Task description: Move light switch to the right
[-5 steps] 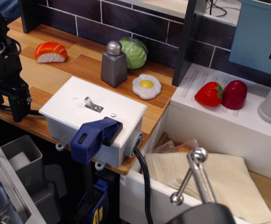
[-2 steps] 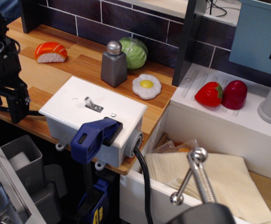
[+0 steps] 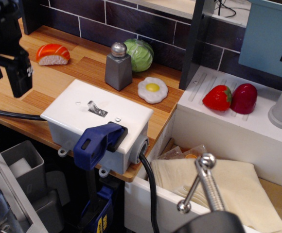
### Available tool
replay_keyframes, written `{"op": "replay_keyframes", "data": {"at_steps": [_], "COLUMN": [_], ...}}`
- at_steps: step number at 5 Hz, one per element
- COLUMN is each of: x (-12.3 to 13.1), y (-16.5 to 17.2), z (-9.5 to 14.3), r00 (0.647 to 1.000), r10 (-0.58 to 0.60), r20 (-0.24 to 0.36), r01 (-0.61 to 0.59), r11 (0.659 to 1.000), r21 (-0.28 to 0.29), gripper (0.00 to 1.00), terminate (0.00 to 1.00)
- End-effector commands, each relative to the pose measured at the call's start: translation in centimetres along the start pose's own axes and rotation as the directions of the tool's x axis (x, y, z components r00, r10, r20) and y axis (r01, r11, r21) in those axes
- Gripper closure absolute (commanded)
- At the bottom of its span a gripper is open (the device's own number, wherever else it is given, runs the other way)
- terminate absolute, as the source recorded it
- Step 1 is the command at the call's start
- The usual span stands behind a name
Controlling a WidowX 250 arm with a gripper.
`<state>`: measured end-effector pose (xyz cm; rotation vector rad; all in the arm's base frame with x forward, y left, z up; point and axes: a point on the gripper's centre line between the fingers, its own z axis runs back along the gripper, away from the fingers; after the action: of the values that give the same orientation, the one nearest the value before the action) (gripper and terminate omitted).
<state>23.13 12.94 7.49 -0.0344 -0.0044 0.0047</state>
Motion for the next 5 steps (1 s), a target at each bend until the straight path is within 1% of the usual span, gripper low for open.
{"op": "replay_keyframes", "data": {"at_steps": [1, 3, 4, 5], "x": [1.5, 2.8, 2.7, 1.5], "y": [-4.1, -9.0, -10.3, -11.3], "z": [2.1, 2.6, 1.6, -0.5], "r00": [0.997, 0.995, 0.996, 0.996], "r10": [0.012, 0.041, 0.036, 0.015], "r20": [0.081, 0.093, 0.082, 0.086], "r01": [-0.008, -0.026, -0.023, -0.005], "r11": [0.999, 0.988, 0.989, 0.994], "r21": [-0.047, -0.155, -0.148, -0.110], "gripper": [0.00, 0.00, 0.00, 0.00], "terminate": [0.00, 0.00, 0.00, 0.00]}}
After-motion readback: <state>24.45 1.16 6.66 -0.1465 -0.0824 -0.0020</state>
